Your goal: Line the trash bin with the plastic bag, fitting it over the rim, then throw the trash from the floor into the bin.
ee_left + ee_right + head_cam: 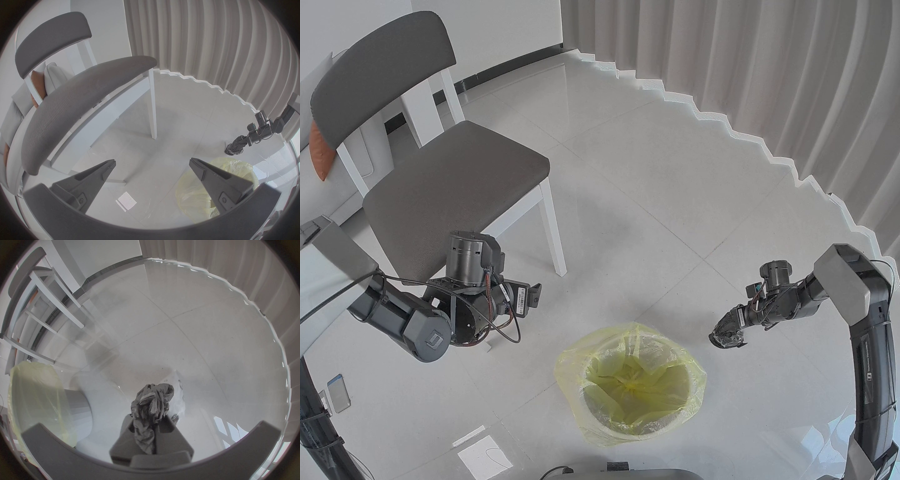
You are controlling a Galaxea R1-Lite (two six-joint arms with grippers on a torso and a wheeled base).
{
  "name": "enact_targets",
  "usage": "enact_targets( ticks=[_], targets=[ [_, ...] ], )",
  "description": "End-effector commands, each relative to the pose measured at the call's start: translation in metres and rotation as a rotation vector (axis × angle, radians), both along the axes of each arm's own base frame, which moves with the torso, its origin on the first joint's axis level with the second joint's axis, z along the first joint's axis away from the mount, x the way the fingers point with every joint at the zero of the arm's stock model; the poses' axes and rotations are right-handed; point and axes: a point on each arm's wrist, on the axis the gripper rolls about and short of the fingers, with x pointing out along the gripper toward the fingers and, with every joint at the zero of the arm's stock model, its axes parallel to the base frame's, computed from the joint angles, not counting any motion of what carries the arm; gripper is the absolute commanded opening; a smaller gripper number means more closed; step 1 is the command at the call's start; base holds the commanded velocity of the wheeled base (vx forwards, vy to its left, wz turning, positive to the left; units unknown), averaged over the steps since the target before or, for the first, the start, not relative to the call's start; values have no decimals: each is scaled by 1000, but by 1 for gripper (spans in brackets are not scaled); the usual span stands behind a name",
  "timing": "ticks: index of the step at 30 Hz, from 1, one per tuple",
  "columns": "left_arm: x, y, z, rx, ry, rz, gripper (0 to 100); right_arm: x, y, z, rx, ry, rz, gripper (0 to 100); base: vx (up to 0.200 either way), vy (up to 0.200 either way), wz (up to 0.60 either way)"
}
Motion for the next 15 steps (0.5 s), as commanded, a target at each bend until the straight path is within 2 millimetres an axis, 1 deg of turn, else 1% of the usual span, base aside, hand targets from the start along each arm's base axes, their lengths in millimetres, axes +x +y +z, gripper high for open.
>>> enact_targets(
  ticks=[1,3,4,6,7,8,9,10,11,12,13,15],
  targets=[
    [-8,-5,8,10,-11,-46,100,-36,1,82,10,-107,8,0,0,0,0],
    [-12,-6,1,10,12,-70,100,-54,3,109,21,-167,25,0,0,0,0],
    [-12,-6,0,11,19,-78,100,-60,3,116,27,-184,32,0,0,0,0],
    [-13,-7,-6,15,42,-110,100,-84,9,145,57,-253,78,0,0,0,0],
    [-13,-6,-7,15,47,-116,100,-91,13,152,65,-268,95,0,0,0,0],
    [-13,-7,-11,14,61,-132,100,-106,20,167,74,-290,122,0,0,0,0],
    [-13,-7,-11,12,60,-133,100,-108,20,168,74,-293,124,0,0,0,0],
    [-12,-8,-18,11,76,-150,100,-129,29,185,84,-319,157,0,0,0,0],
    [-11,-9,-21,9,83,-156,100,-139,36,192,87,-331,181,0,0,0,0],
    [-11,-9,-23,10,88,-158,100,-144,40,194,90,-333,192,0,0,0,0],
    [-9,-10,-27,9,91,-159,100,-159,53,199,99,-334,234,0,0,0,0],
    [-6,-11,-33,6,86,-161,100,-177,68,201,113,-327,285,0,0,0,0]
  ],
)
